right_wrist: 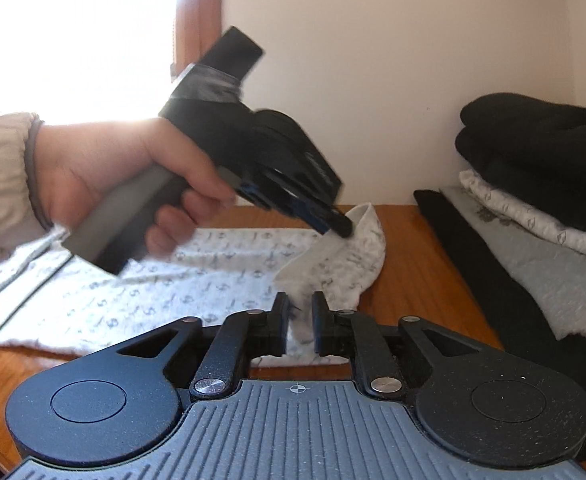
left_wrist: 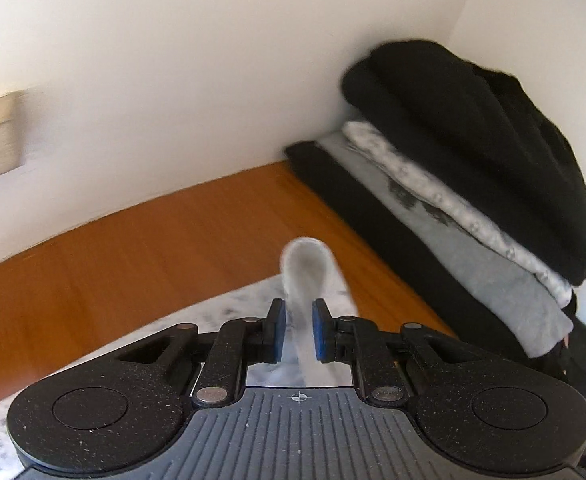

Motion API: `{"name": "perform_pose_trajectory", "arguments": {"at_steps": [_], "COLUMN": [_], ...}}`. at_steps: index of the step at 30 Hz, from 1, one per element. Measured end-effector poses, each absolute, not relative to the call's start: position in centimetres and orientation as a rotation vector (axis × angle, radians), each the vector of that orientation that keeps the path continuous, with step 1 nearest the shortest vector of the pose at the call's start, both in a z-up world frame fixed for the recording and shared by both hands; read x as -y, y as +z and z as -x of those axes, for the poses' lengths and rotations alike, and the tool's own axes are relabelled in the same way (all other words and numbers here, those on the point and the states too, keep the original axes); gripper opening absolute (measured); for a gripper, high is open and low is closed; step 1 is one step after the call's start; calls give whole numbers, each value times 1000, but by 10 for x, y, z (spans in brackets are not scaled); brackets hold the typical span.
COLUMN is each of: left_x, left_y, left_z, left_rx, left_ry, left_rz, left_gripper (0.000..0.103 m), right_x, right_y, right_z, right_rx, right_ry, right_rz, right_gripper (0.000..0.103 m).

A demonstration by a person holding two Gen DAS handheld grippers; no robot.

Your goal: Fold clothes

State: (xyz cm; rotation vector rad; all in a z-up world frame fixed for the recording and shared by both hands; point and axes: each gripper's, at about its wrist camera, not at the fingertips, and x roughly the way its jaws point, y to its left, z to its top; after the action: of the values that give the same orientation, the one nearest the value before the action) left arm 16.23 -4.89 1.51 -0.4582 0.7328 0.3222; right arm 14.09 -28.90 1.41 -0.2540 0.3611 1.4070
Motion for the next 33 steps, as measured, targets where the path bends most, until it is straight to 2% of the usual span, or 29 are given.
{"name": "perform_pose_trajectory", "arguments": {"at_steps": [6,9,10,19,20,21,22,30,33], "left_x": [31,34,36,44,45,45,45,13,3], "left_y": [17,20,21,9,7,6,7,38,34], "left_z": [-136,-138,-141,-181,-182,-182,-180,-128,-123], "left_rx": [-672,-648,-637,-659,-660,-662,-664,-643,-671], "left_ry": [321,277,261,222,227,225,227,284,327], "left_rz": [524,518,510,513,509,501,489,448,462], "left_gripper": [15,32,33,33,33,20,1,2,13], "right_x": [291,294,294,286,286,286,286,291,293], "right_y": [11,10,9,4,4,3,3,-1,1], "right_z": [-144,-144,-143,-144,-143,-143,-142,-145,-142], "right_rx": [-357,-366,-368,-397,-396,-395,-393,-402,-378], "right_ry": [1422,1429,1429,1427,1429,1432,1436,1450,1451], "right_rz": [262,255,260,272,275,281,286,291,310], "right_gripper": [24,24,24,24,24,24,25,25,29]}}
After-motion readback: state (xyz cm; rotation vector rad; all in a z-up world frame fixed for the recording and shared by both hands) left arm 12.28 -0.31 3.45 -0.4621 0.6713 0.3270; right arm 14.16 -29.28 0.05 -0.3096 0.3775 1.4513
